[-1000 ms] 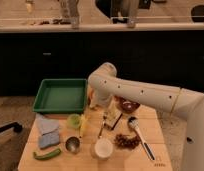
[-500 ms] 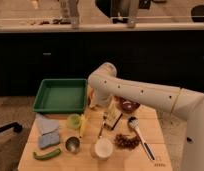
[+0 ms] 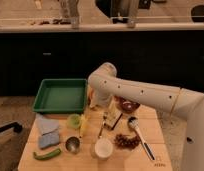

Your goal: Place eraser in plastic cup

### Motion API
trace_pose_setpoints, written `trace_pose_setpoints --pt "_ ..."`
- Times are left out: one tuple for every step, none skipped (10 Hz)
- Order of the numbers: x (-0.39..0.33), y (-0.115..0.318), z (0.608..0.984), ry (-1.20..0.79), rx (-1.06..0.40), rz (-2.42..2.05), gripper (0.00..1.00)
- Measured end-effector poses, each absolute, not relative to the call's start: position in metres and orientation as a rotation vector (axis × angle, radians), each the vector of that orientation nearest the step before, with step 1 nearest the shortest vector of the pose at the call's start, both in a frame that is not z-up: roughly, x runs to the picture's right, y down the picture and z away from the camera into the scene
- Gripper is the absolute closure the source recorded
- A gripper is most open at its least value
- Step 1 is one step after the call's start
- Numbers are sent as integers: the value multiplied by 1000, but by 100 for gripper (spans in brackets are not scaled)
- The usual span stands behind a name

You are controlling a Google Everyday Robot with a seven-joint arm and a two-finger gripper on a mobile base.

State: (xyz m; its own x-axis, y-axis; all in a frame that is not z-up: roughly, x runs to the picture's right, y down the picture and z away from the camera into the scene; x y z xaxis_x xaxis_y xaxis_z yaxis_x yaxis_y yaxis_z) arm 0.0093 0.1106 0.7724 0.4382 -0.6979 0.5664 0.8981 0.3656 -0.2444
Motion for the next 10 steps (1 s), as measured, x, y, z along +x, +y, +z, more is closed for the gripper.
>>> trace_pose_setpoints --pt "9 111 772 -401 -572 -1062 20" --pt "9 111 772 -401 -572 -1062 20" --pt "9 111 772 -401 -572 -1062 20" --pt "9 111 772 -401 -572 -1062 20" --pt "9 111 772 -401 -572 -1062 20" --pt "9 111 772 -401 -572 -1062 20" --pt "9 111 772 -401 -572 -1062 20" --pt "10 111 773 -402 -574 -1060 20" --pt "11 113 775 -400 -578 -1057 20" --pt "13 114 777 -397 -582 -1053 20"
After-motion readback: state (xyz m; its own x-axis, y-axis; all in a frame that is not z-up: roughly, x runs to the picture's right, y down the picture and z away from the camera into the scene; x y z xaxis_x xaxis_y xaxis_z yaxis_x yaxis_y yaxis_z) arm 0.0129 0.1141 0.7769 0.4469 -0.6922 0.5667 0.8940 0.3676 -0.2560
